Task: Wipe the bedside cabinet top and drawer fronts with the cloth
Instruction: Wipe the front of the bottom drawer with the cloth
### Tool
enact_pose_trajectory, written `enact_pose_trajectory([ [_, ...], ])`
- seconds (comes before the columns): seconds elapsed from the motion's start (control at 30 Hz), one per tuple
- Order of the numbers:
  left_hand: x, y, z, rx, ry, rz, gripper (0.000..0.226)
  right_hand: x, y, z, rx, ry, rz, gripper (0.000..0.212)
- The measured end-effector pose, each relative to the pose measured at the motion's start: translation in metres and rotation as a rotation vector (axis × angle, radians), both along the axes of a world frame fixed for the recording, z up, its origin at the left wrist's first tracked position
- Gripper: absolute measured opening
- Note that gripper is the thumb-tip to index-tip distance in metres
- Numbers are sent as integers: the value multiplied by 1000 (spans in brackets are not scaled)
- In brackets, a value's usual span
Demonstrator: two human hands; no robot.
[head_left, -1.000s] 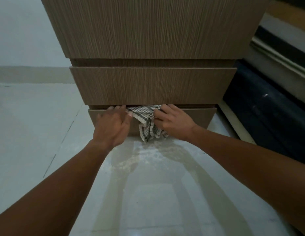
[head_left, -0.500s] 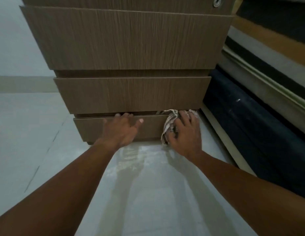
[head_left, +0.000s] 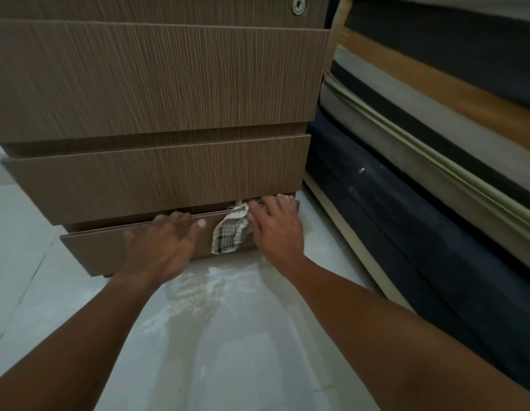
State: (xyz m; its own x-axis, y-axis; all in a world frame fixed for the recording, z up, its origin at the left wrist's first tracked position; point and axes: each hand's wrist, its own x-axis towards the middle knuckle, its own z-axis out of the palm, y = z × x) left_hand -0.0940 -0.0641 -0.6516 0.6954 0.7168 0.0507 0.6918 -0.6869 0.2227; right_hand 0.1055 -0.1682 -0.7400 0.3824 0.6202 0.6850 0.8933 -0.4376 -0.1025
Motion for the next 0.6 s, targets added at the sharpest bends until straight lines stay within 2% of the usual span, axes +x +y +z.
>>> enact_pose_trajectory([
  [0.1,0,2,-5,-22,-22,5,61,18,-21,-5,103,177,-143,30],
  [0.23,4,-1,-9,18,-77,12,61,20,-29,3,408,605,-108,28],
  [0.37,5,-3,-10,19,-110,-2,77,10,-12,16,804,1049,-454,25],
  [0.43,6,-5,-10,20,-110,22,76,1,-5,13,831,1186,-492,26],
  [0.5,6,-7,-11,-4,-111,36,73,-9,6,4,816,1288,-441,27],
  [0.6,7,-3,-15,-20,-106,8,97,-11,17,-8,851,1490,-481,27],
])
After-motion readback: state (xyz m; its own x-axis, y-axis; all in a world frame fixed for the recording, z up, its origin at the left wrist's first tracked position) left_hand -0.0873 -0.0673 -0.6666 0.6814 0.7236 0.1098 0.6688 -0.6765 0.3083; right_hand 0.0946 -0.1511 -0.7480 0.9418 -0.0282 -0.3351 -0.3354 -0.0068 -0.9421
